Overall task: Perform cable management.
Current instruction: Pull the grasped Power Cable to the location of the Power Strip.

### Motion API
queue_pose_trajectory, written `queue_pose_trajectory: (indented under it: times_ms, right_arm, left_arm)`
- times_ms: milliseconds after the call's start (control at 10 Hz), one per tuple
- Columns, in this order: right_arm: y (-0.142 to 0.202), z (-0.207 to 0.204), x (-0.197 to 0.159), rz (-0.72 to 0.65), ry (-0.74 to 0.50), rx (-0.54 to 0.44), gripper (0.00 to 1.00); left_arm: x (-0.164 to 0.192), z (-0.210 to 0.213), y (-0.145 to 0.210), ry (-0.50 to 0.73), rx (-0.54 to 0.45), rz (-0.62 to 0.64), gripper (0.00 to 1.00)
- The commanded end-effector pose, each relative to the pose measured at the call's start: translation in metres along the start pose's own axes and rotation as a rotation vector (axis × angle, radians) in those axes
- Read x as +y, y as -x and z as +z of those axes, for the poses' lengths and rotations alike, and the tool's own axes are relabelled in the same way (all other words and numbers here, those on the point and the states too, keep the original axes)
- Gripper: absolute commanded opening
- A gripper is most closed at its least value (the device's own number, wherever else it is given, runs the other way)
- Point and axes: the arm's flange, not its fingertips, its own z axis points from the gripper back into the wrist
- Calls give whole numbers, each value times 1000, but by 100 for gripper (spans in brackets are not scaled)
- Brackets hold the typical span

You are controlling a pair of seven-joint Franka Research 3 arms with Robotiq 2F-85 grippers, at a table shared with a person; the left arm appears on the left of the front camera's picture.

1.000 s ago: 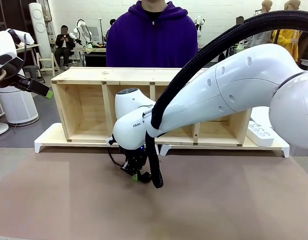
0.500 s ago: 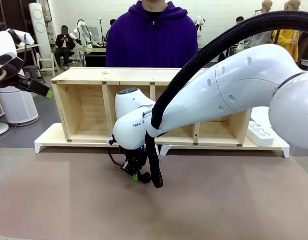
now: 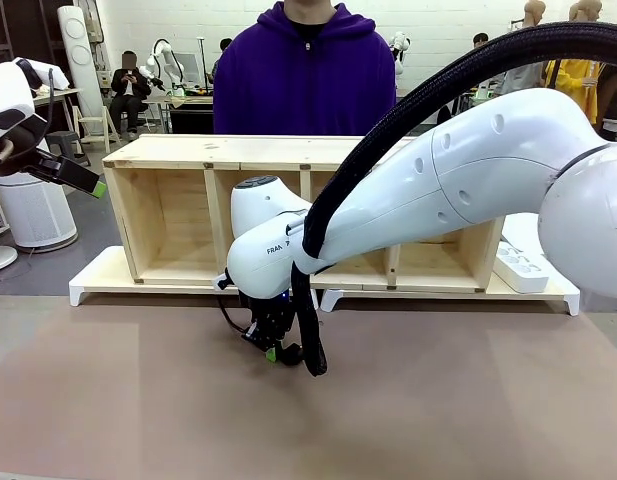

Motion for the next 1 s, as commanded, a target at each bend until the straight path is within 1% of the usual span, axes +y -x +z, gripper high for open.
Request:
queue_pose_trajectory:
  times_ms: [0,300,400,500,600,900]
  right_arm:
    - [1,0,0,-1,4,1,12]
    - [0,0,0,0,0,0,12]
    - [17,-2,12,19,33,22,15]
    - [46,0,29,38,81,40,15]
    - [74,4,44,40,113,37,15]
    - [153,28,87,48,190,-63,15]
  left_arm:
    - [0,0,0,-8,2,16,100]
    - [0,0,0,-8,2,16,100]
    - [0,0,0,-8,2,16,100]
    - [0,0,0,-8,2,16,100]
    - [0,0,0,-8,2,16,100]
    - [0,0,0,-8,2,16,100]
